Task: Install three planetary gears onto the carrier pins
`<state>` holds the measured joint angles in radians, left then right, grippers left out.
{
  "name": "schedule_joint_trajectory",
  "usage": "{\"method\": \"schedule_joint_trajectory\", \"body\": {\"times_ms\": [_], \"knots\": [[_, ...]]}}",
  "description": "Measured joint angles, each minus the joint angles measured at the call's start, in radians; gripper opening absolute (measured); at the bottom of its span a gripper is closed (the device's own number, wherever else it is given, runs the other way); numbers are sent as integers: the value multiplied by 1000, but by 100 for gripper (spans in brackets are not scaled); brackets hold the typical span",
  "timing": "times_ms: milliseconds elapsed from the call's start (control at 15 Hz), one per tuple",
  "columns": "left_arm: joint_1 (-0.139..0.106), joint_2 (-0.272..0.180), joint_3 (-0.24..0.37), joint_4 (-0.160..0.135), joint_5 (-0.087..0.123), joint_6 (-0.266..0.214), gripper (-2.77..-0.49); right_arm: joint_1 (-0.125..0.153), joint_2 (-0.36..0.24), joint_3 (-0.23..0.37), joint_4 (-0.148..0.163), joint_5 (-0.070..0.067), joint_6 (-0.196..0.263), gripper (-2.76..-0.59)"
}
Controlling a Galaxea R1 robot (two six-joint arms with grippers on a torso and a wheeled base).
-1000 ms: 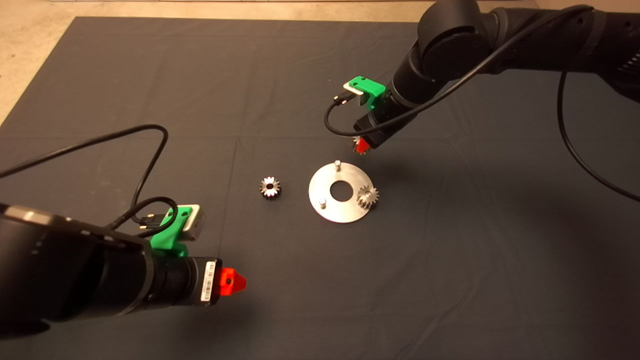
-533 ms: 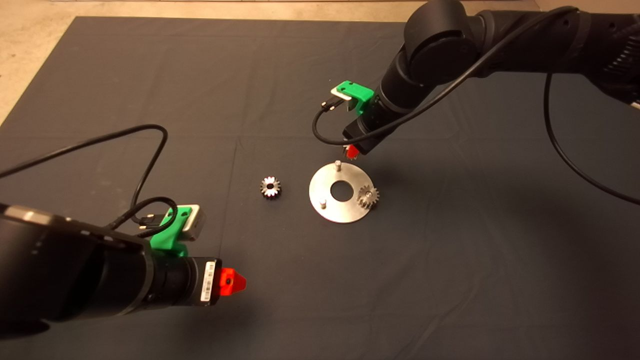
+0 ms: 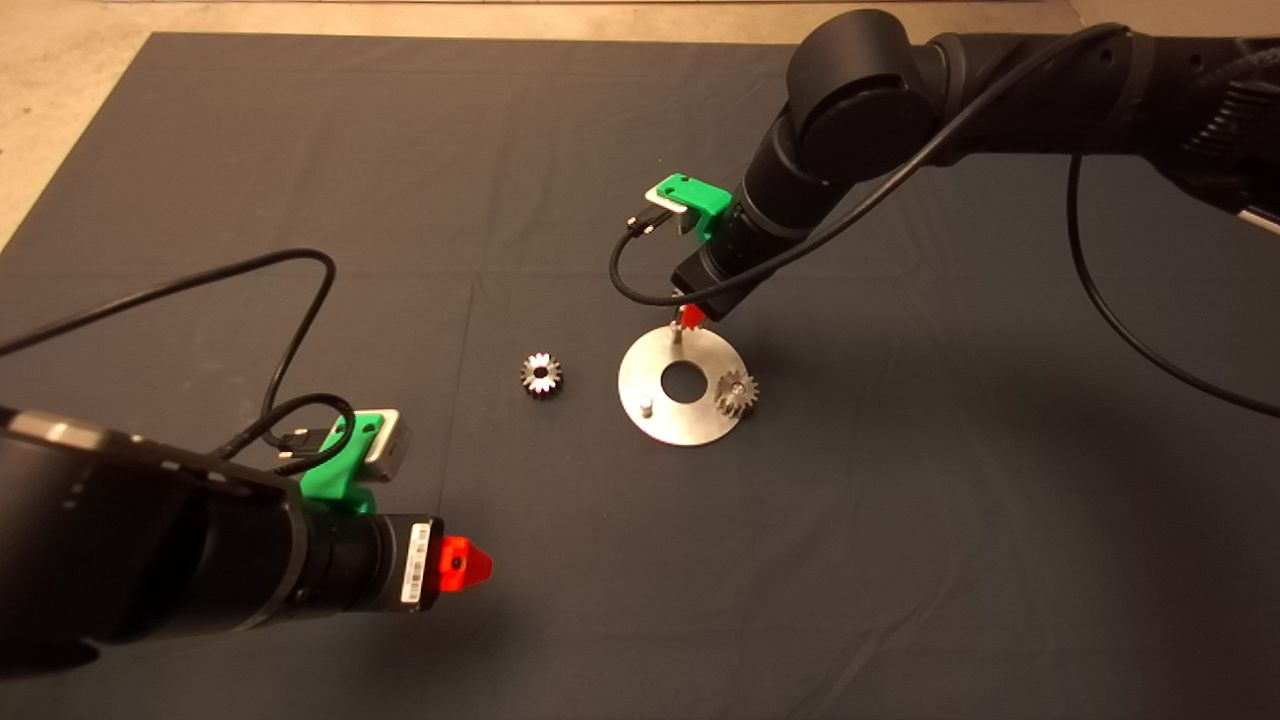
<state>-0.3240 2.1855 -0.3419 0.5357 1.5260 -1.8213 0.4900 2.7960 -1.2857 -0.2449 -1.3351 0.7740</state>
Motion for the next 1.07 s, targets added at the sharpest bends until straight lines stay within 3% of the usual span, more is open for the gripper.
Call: {"method": "schedule_joint_trajectory", "body": {"times_ms": [333, 667, 800, 1067], "knots": [[0, 0, 0, 0, 0, 0, -51, -33, 12, -3, 0, -1, -3, -257], [0, 0, 0, 0, 0, 0, -51, -32, 25, -53, 0, 0, -12, -258], [0, 0, 0, 0, 0, 0, -51, -32, 32, -80, 0, 0, -48, -258], [0, 0, 0, 0, 0, -4, -51, -32, 41, -100, -2, -1, -80, -258]]}}
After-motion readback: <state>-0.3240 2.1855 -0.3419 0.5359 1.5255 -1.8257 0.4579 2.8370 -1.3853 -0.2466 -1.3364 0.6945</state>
